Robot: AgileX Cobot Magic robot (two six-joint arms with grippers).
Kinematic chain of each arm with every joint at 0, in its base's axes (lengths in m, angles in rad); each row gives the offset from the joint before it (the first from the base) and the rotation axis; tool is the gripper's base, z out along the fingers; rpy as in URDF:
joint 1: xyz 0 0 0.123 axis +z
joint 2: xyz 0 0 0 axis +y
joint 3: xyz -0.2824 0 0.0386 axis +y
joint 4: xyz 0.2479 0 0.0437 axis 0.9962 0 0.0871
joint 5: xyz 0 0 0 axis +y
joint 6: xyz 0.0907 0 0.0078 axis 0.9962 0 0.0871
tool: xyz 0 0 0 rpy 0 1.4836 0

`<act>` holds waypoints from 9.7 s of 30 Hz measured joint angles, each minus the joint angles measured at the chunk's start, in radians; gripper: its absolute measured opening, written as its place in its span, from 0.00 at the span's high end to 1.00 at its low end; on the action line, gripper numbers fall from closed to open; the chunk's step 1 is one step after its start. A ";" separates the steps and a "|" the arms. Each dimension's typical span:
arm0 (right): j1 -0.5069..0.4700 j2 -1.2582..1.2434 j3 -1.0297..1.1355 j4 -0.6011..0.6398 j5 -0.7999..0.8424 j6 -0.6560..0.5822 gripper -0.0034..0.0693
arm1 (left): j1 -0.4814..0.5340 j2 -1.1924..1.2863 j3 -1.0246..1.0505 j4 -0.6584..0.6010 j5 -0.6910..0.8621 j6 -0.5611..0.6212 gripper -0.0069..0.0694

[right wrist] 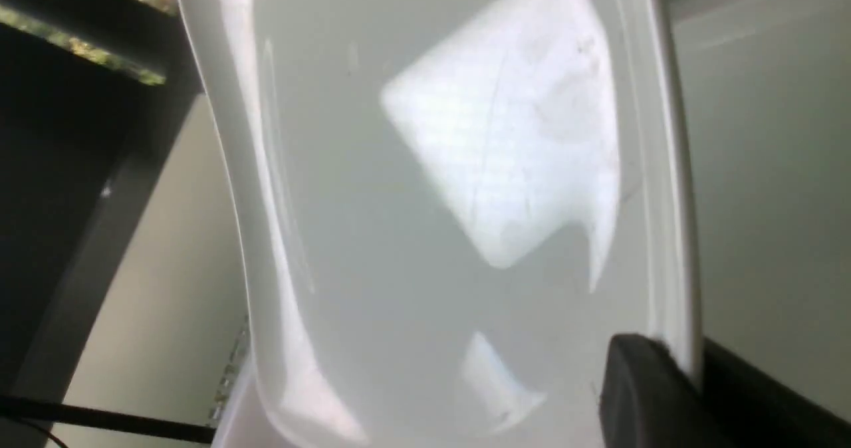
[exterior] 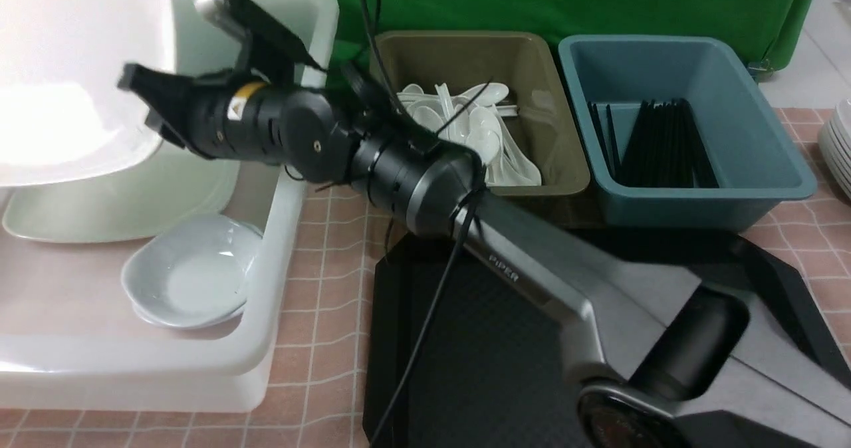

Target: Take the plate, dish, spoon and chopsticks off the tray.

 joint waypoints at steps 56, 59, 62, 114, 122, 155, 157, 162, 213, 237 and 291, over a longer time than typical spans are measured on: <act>-0.082 -0.249 -0.131 -0.179 0.685 -0.410 0.68 | 0.000 0.000 0.000 -0.083 -0.002 0.039 0.89; -0.082 -0.383 -0.213 -0.180 0.913 -0.536 0.88 | 0.000 0.000 0.000 -0.087 -0.002 0.039 0.89; -0.082 -0.497 -0.229 -0.189 0.917 -0.590 0.91 | 0.000 0.000 0.000 -0.093 -0.003 0.040 0.89; -0.082 -2.449 2.223 -0.400 -0.089 -0.555 0.89 | 0.000 0.101 0.088 -0.313 -0.002 0.092 0.88; -0.082 -2.449 2.223 -0.400 -0.089 -0.555 0.86 | 0.000 0.101 0.088 -0.311 -0.012 0.089 0.88; -0.743 -2.662 2.619 -0.403 -0.089 -0.555 0.75 | 0.000 0.101 0.090 -0.335 -0.074 0.140 0.88; -0.776 -2.662 2.619 -0.403 -0.088 -0.553 0.75 | 0.000 0.101 0.090 -0.335 -0.074 0.158 0.88; -0.797 -2.662 2.619 -0.403 -0.078 -0.553 0.73 | 0.000 0.101 0.090 -0.335 -0.074 0.202 0.88; -0.797 -2.662 2.614 -0.403 -0.044 -0.555 0.62 | 0.000 0.059 0.676 -0.630 -0.958 0.481 0.89; -0.797 -2.662 2.614 -0.403 -0.044 -0.555 0.62 | 0.590 -0.333 1.143 -0.681 -1.170 0.647 0.88; -0.797 -2.662 2.614 -0.404 -0.044 -0.555 0.62 | 0.726 -0.507 1.225 -0.640 -0.994 0.648 0.88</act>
